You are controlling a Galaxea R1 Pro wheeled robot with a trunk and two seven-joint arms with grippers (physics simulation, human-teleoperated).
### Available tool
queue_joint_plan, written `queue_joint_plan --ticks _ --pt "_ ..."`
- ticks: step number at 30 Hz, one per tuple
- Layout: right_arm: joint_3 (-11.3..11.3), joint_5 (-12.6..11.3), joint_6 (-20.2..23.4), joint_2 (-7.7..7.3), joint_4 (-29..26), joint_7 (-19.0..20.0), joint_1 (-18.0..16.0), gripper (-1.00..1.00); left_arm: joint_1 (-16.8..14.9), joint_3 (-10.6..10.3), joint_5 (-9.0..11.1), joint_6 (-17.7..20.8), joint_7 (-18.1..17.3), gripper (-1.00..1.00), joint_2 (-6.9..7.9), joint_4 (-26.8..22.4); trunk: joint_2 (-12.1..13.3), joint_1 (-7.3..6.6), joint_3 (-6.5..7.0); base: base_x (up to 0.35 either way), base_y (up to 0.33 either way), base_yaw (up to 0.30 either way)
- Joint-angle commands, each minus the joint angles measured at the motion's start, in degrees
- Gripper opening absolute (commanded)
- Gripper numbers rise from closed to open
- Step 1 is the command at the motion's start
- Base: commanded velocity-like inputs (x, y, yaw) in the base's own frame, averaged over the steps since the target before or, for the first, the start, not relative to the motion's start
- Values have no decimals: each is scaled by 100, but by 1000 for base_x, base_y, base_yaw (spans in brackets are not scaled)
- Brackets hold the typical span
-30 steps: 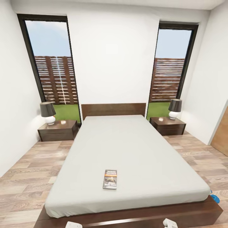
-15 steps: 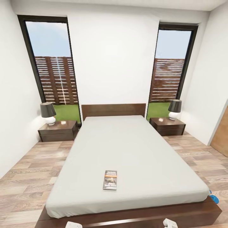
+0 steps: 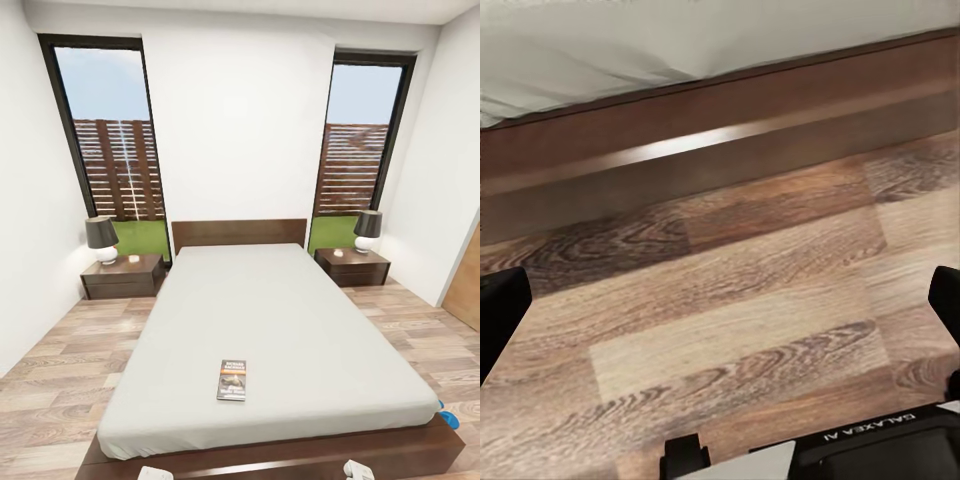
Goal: In the bedroom, move the book from the bed onto either nightstand, and place the two sandals side by side next to the bed.
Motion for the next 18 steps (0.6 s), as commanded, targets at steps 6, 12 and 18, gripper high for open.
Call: queue_joint_plan --ticks 6,12,18 --pt "42 -62 24 1 12 28 -9 100 -5 49 -58 -21 -15 100 0 5 234 -131 99 0 0 0" --pt "42 -62 24 -1 12 28 -9 100 -5 49 -58 -21 -15 100 2 5 475 -262 206 0 0 0" --pt "41 -62 24 -2 12 28 -9 100 -5 49 -58 -21 -15 100 2 5 715 -394 314 0 0 0"
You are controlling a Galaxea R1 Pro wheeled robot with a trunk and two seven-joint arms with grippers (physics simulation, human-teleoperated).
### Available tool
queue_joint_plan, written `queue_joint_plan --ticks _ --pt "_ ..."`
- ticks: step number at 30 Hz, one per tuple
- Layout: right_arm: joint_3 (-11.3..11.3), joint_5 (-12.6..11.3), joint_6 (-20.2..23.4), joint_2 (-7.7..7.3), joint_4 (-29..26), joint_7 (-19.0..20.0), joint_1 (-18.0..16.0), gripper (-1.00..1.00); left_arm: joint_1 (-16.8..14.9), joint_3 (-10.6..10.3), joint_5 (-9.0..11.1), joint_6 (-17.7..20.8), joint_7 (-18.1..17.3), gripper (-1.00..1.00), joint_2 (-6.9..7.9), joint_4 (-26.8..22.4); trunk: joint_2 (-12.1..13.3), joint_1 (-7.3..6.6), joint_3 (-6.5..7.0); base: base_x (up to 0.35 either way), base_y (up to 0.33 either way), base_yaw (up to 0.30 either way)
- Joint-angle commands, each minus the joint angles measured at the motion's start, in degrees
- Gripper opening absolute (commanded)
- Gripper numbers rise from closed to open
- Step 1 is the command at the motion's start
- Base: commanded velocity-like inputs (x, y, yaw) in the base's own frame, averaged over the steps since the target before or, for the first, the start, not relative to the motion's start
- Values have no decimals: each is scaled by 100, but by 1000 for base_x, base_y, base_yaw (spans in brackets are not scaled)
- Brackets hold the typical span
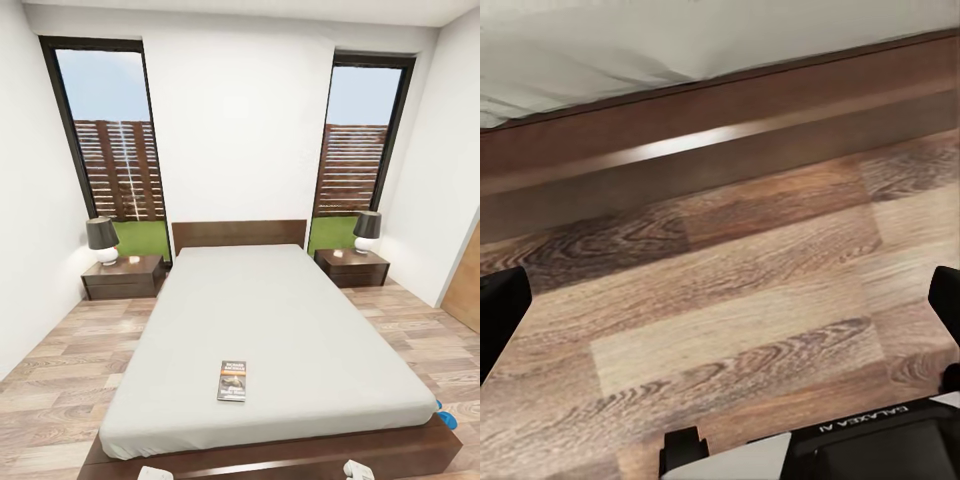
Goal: In the bedroom, move the book from the bed onto either nightstand, and place the two sandals side by side next to the bed.
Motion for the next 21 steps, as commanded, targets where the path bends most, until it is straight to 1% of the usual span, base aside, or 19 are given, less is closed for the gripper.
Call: queue_joint_plan --ticks 1,21 --pt "41 -62 24 -1 12 28 -9 100 -6 49 -58 -21 -15 100 1 5 32 -20 7 0 0 0" --pt "43 -62 24 -1 12 28 -9 100 -6 49 -58 -16 -15 100 1 5 834 -459 366 0 0 0"
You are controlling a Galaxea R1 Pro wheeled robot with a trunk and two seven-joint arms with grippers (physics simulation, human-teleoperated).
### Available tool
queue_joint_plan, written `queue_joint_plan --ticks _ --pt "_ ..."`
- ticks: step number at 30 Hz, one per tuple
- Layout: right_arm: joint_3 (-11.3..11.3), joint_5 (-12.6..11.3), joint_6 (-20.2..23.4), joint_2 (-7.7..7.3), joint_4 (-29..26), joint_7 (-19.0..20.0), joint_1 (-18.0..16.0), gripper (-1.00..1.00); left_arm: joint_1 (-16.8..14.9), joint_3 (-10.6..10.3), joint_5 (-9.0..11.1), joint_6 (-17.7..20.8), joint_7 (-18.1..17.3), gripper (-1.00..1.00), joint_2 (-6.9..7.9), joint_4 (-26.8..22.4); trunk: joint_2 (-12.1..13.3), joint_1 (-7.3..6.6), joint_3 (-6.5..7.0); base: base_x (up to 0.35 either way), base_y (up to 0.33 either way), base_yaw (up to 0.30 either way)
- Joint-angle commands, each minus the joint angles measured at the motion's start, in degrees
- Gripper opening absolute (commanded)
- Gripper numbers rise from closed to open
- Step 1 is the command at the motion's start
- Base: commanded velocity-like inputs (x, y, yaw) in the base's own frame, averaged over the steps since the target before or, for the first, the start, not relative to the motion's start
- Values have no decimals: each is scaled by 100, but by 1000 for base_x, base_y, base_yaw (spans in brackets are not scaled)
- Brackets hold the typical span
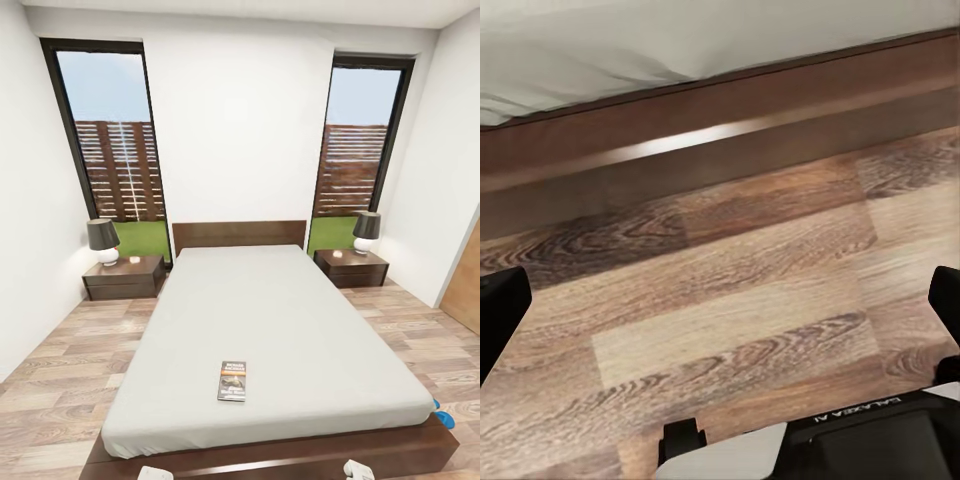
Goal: In the bedroom, move the book from the bed onto either nightstand, and place the two sandals side by side next to the bed.
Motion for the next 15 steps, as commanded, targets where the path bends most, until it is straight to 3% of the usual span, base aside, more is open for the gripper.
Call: queue_joint_plan --ticks 1,15 --pt "40 -62 25 -1 12 27 -5 100 -2 49 -58 -24 -15 100 2 5 38 -20 16 0 0 0" --pt "39 -62 25 0 12 23 -7 100 -2 47 -58 -16 -15 100 -41 6 78 -42 34 0 0 0"
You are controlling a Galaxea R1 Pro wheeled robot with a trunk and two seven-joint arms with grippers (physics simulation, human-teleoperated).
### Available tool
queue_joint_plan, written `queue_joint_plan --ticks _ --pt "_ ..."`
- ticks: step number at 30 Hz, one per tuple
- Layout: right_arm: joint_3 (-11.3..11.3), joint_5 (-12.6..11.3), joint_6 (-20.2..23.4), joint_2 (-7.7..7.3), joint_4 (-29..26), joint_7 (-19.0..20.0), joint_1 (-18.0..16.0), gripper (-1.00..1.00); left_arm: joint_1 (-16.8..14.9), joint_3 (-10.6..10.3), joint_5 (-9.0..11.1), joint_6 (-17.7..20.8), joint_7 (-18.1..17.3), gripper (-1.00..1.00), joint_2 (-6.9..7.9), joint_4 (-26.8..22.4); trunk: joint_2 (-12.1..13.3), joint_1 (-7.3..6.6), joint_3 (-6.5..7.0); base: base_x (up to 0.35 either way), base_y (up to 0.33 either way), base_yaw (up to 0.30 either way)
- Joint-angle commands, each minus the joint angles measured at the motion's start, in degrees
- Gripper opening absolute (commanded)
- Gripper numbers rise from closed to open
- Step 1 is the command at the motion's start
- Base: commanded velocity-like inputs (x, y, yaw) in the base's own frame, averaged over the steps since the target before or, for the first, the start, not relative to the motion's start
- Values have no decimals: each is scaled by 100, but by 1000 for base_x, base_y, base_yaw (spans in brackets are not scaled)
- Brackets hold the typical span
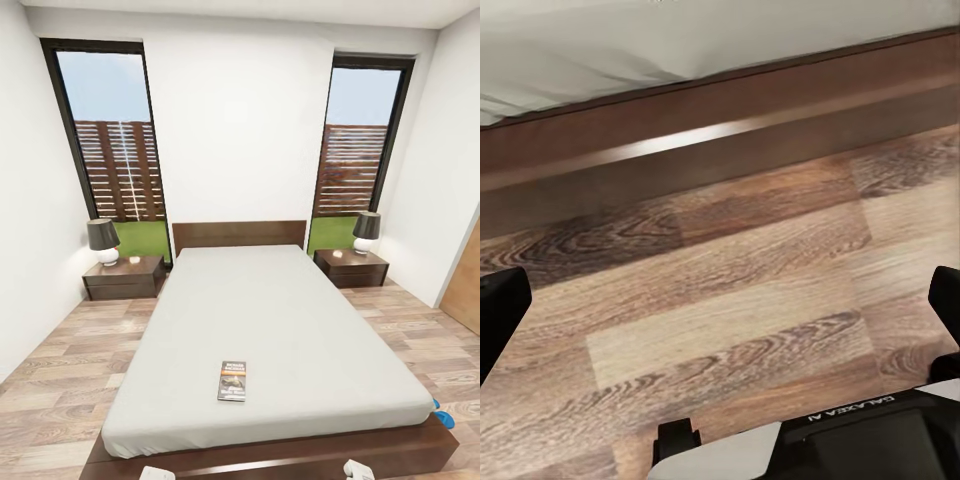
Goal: In the bedroom, move the book from the bed onto either nightstand, and place the two sandals side by side next to the bed.
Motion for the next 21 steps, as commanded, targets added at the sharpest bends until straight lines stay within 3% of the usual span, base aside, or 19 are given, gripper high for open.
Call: queue_joint_plan --ticks 1,21 --pt "41 -62 25 0 12 28 -5 100 -2 50 -58 -20 -15 100 1 5 -4 2 -2 0 0 0" --pt "40 -62 25 -2 12 31 -4 100 -2 49 -58 -20 -15 100 1 13 -4 2 -2 0 0 0"
